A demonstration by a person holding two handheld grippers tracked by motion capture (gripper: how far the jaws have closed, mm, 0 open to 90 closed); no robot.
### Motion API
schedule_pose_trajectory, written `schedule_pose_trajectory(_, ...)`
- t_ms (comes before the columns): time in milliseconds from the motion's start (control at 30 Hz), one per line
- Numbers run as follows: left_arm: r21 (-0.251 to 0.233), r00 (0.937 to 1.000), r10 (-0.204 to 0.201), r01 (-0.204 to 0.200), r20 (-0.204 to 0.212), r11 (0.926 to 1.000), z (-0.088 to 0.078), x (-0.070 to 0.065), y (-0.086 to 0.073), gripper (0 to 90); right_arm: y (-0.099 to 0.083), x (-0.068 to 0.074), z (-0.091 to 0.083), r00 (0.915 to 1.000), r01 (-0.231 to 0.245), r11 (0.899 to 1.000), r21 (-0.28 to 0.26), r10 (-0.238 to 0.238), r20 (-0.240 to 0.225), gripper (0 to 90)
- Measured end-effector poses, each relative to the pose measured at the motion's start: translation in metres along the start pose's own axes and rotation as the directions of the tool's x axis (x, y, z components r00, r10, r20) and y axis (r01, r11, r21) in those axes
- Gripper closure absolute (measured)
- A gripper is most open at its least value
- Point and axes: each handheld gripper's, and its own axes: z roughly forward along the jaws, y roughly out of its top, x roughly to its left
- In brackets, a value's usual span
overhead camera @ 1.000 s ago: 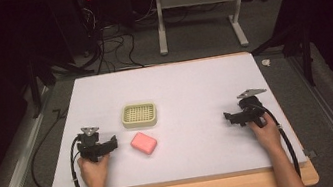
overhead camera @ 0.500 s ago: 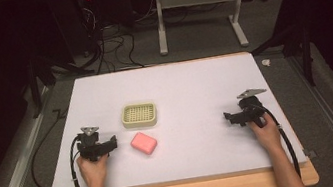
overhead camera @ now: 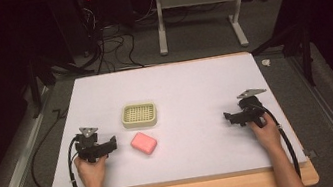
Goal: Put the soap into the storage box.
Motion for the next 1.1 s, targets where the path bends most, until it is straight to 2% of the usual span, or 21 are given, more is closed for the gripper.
schedule_pose_trajectory(67,0.008,0.9998,0.019,-0.019,0.010,0.9998,-0.002,-0.002,0.000,12.1,0.000,0.000,0.000,1.0000,0.000,1.000,0.000,0.000,0.000,14.5)
schedule_pose_trajectory(267,-0.011,0.9984,0.044,-0.043,0.035,0.9990,-0.008,-0.010,0.002,11.7,0.000,0.000,0.000,1.0000,0.000,1.000,0.000,0.000,0.000,14.5)
schedule_pose_trajectory(400,-0.007,0.9970,0.029,-0.028,0.072,0.9996,-0.011,-0.015,0.003,12.0,0.000,0.000,0.000,1.0000,0.002,1.000,0.000,-0.002,0.000,14.6)
schedule_pose_trajectory(467,-0.003,0.9957,0.035,-0.035,0.085,0.9994,-0.013,-0.018,0.004,12.0,0.000,0.000,0.000,1.0000,0.000,1.000,0.000,0.000,0.000,14.5)
schedule_pose_trajectory(600,-0.010,0.9917,0.052,-0.051,0.118,0.9986,-0.015,-0.027,0.005,12.3,0.000,0.000,0.000,1.0000,0.000,1.000,0.000,0.000,0.000,14.5)
schedule_pose_trajectory(867,-0.038,0.9835,0.094,-0.089,0.155,0.9953,-0.022,-0.043,0.008,12.4,0.000,0.000,0.000,1.0000,0.002,1.000,0.000,-0.002,0.000,14.6)
schedule_pose_trajectory(1000,-0.048,0.9774,0.120,-0.114,0.174,0.9924,-0.025,-0.051,0.010,12.4,0.000,0.000,0.000,1.0000,0.001,1.000,0.000,-0.001,0.000,14.5)
schedule_pose_trajectory(1100,-0.056,0.9729,0.126,-0.118,0.193,0.9915,-0.026,-0.058,0.011,12.4,0.000,0.000,0.000,1.0000,0.002,1.000,0.000,-0.002,0.000,14.5)
